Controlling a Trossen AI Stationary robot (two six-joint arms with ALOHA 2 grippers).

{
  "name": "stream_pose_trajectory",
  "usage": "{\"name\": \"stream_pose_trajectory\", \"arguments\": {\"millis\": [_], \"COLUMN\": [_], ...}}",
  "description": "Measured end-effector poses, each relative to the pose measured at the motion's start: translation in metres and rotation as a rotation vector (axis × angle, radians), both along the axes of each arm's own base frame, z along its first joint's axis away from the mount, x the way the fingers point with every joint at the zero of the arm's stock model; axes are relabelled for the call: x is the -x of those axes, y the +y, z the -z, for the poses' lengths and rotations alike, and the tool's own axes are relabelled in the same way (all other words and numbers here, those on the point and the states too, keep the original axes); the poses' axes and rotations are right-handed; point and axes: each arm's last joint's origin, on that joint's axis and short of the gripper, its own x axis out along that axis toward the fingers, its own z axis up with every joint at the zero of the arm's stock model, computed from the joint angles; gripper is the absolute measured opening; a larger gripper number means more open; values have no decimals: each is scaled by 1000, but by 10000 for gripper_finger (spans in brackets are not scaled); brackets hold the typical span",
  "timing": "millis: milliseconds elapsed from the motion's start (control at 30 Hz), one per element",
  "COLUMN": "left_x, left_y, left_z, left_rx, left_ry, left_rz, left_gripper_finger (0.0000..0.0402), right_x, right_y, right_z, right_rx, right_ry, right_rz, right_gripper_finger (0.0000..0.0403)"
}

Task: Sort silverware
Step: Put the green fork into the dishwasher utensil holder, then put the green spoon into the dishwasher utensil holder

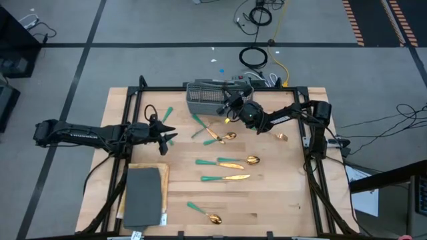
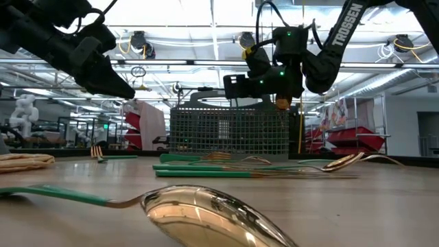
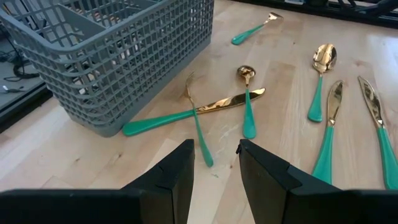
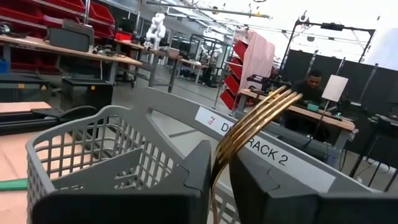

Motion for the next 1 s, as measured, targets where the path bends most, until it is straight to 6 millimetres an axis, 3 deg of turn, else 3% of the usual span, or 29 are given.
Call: {"name": "stream_pose_trajectory", "arguments": {"millis": [300, 633, 833, 1000], "left_x": [0, 0, 0, 0], "left_y": [0, 0, 0, 0], "left_z": [0, 0, 0, 0], "left_rx": [1, 2, 2, 3], "left_ry": [0, 0, 0, -1], "left_rz": [1, 2, 3, 4], "left_gripper_finger": [132, 132, 132, 132], "right_x": [0, 0, 1, 5], "right_y": [0, 3, 23, 69], "right_z": [1, 1, -31, -71], "right_rx": [-4, 4, 87, 114], "right_ry": [11, 46, 14, 104], "right_rz": [4, 25, -17, -142], "right_gripper_finger": [92, 166, 186, 187]}}
